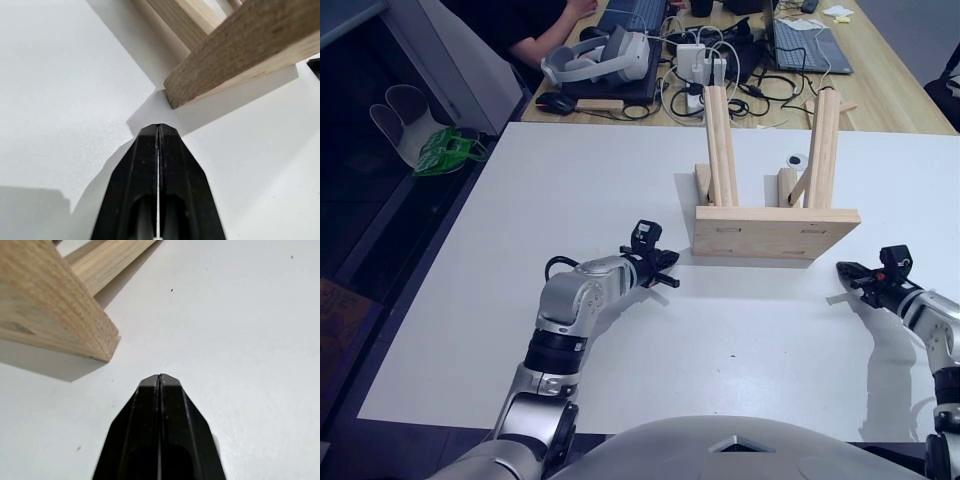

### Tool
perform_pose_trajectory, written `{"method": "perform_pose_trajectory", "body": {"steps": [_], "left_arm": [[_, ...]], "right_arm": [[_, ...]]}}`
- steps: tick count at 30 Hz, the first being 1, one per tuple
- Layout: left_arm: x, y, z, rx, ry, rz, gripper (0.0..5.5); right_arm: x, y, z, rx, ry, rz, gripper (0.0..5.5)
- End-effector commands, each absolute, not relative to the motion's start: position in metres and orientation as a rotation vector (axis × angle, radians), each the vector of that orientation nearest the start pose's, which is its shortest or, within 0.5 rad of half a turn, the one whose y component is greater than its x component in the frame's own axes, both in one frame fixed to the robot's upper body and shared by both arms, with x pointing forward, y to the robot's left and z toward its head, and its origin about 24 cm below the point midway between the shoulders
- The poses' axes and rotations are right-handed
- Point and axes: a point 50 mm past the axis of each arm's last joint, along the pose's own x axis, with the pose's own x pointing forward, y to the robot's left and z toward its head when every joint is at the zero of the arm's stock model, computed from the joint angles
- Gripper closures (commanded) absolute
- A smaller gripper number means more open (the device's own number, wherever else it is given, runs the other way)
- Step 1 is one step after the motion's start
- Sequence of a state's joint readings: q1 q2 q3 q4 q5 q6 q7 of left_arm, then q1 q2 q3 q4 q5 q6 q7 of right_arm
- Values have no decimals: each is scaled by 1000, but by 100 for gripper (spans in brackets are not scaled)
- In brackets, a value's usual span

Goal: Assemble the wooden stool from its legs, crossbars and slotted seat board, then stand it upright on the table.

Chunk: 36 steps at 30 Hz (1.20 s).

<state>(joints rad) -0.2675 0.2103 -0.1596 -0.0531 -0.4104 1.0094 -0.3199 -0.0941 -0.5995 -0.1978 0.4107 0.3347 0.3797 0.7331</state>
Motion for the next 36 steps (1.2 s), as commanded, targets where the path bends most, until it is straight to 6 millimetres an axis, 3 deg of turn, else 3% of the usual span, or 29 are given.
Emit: {"method": "perform_pose_trajectory", "body": {"steps": [1, 7, 15, 24, 36], "left_arm": [[271, 100, 32, -122, 749, -629, 550], [280, 93, 22, -63, 742, -563, 550], [270, 84, 22, -68, 753, -654, 550], [271, 81, 23, -78, 741, -653, 550], [271, 83, 24, -96, 738, -646, 550]], "right_arm": [[250, -301, 8, 41, 610, 359, 546], [265, -294, 8, 27, 598, 411, 546], [275, -281, 3, 48, 600, 463, 546], [268, -288, 2, 42, 612, 448, 546], [245, -293, -1, 80, 626, 438, 546]]}}
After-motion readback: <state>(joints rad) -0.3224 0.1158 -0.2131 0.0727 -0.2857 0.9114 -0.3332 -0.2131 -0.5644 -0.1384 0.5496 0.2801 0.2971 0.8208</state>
